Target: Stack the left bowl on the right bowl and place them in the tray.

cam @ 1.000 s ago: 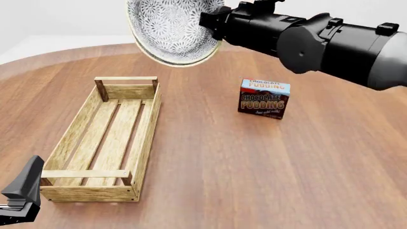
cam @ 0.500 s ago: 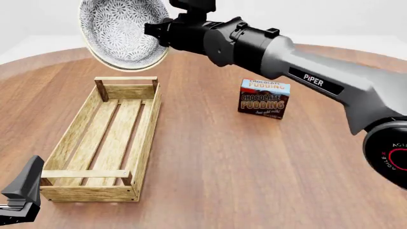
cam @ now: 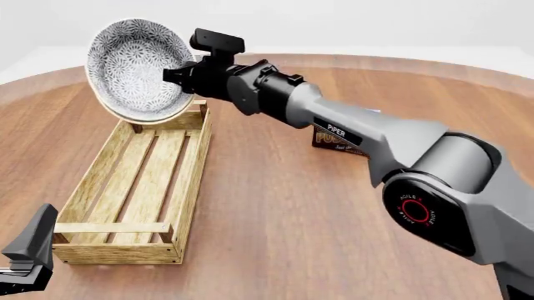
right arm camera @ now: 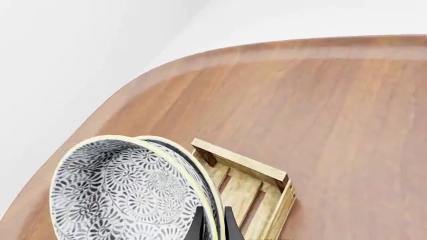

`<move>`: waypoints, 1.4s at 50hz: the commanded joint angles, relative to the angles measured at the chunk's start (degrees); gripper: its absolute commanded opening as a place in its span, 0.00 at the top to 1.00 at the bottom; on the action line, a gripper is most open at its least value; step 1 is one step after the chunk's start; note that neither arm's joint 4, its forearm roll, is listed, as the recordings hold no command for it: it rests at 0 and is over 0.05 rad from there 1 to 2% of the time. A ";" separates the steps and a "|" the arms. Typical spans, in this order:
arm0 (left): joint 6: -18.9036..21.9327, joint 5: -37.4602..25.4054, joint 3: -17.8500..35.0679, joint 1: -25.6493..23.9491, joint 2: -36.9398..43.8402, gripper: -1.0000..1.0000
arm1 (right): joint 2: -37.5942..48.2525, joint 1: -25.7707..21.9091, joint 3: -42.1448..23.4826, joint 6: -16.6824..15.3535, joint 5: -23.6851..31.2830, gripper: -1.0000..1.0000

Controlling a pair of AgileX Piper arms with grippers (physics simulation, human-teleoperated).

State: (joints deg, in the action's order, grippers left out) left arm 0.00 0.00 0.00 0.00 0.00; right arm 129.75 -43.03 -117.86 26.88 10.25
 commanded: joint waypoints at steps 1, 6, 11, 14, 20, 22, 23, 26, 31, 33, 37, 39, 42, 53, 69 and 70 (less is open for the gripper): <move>0.00 0.00 0.00 0.00 0.00 0.00 | 2.66 -1.80 -1.51 1.10 -1.21 1.00; 0.00 0.00 0.00 0.00 0.00 0.00 | 3.20 -2.38 -0.90 1.15 -1.61 1.00; 0.00 0.00 0.00 0.00 0.00 0.00 | 3.56 -2.82 0.17 0.93 -2.15 1.00; 0.00 0.00 0.00 0.00 0.00 0.00 | 3.84 -3.18 1.04 1.09 -2.90 1.00; 0.00 0.00 0.00 0.00 0.00 0.00 | 5.20 -4.06 1.60 1.21 -3.63 1.00; 0.00 0.00 0.00 0.00 0.00 0.00 | 5.66 -4.16 1.55 1.40 -3.76 1.00; 0.00 0.00 0.00 0.00 0.00 0.00 | 5.66 -4.16 1.55 1.40 -3.76 1.00; 0.00 0.00 0.00 0.00 0.00 0.00 | 5.87 -4.26 1.65 1.42 -3.81 1.00; 0.00 0.00 0.00 0.00 0.00 0.00 | 5.88 -4.60 1.93 1.37 -3.83 1.00; 0.00 0.00 0.00 0.00 0.00 0.00 | 5.92 -4.69 2.14 1.27 -3.95 1.00; 0.00 0.00 0.00 0.00 0.00 0.00 | 6.03 -4.74 2.60 1.31 -4.24 1.00; 0.00 0.00 0.00 0.00 0.00 0.00 | 6.08 -4.75 3.03 1.45 -4.56 1.00; 0.00 0.00 0.00 0.00 0.00 0.00 | 6.27 -4.80 3.64 1.68 -5.14 1.00; 0.00 0.00 0.00 0.00 0.00 0.00 | 7.86 -5.05 3.42 1.17 -4.63 1.00; 0.00 0.00 0.00 0.00 0.00 0.00 | 8.73 -4.83 4.48 0.87 -4.57 1.00; 0.00 0.00 0.00 0.00 0.00 0.00 | 9.06 -4.56 4.17 0.71 -4.27 1.00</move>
State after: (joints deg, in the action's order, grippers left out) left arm 0.00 0.00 0.00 0.00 0.00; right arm 138.53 -47.91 -113.29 27.57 6.02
